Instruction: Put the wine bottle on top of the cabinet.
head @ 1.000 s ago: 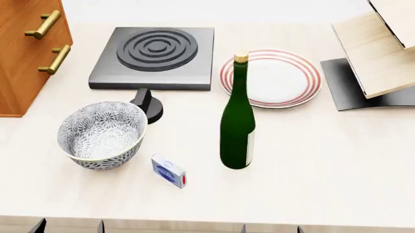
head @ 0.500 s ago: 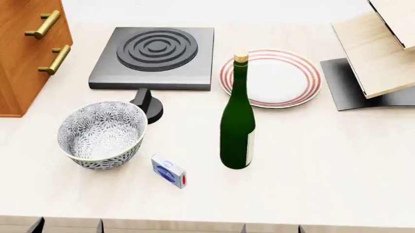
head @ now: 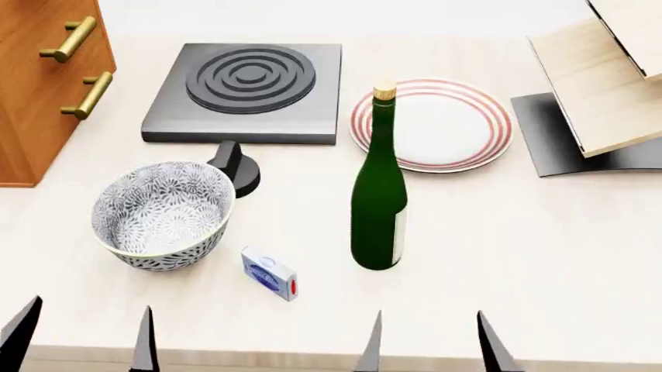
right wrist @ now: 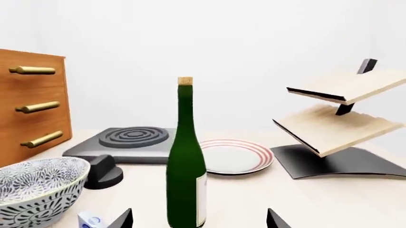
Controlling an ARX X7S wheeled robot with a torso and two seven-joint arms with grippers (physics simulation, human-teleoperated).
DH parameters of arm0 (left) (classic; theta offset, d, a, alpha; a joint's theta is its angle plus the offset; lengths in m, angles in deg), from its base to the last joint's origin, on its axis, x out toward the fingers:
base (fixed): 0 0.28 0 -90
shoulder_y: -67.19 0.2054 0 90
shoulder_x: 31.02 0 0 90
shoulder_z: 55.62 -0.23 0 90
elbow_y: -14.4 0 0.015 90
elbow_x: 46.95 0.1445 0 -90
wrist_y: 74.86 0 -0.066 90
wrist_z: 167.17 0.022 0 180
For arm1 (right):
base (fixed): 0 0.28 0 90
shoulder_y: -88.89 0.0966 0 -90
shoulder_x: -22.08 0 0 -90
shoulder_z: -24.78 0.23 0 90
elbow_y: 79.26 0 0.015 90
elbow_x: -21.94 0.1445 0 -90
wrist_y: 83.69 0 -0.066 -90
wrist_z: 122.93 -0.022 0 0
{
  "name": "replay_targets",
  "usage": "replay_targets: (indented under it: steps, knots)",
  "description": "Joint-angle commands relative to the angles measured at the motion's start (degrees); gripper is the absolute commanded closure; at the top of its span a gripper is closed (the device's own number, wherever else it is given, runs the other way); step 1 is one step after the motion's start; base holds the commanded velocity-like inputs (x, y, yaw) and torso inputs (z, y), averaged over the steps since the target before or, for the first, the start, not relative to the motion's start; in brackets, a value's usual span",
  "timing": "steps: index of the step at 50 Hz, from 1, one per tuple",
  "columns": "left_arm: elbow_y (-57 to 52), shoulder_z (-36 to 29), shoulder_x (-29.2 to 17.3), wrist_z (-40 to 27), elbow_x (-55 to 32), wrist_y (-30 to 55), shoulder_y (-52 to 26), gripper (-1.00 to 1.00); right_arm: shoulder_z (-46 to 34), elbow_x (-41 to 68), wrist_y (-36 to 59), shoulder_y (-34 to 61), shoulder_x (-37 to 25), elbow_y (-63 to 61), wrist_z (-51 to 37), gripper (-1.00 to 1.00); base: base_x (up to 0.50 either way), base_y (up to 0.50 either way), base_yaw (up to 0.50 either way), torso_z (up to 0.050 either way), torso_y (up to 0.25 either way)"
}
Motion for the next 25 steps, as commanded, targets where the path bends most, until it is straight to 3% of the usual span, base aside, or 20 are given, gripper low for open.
replay_targets:
  steps: [1, 21, 25]
  knots:
    - [-13.3, -0.5, -1.4, -1.4, 0.6, 7.3, 0.1, -1.0, -0.7, 1.0, 5.9, 0.2, -1.2, -10.8, -1.3, -1.0, 0.0, 0.0, 0.0, 0.0, 0.0]
    - [-32.8, -6.1, -3.1, -2.3, 5.6, 22.7, -4.5, -1.0, -2.9, -0.8, 18.2, 3.5, -3.3, -30.0, -3.9, -1.0, 0.0, 0.0, 0.0, 0.0, 0.0]
    - [-34.2, -5.9, -1.1, 0.2, 7.9, 23.1, -4.5, -1.0, -3.3, -0.7, 20.3, 4.2, -3.5, -32.7, -4.3, -1.0, 0.0, 0.0, 0.0, 0.0, 0.0]
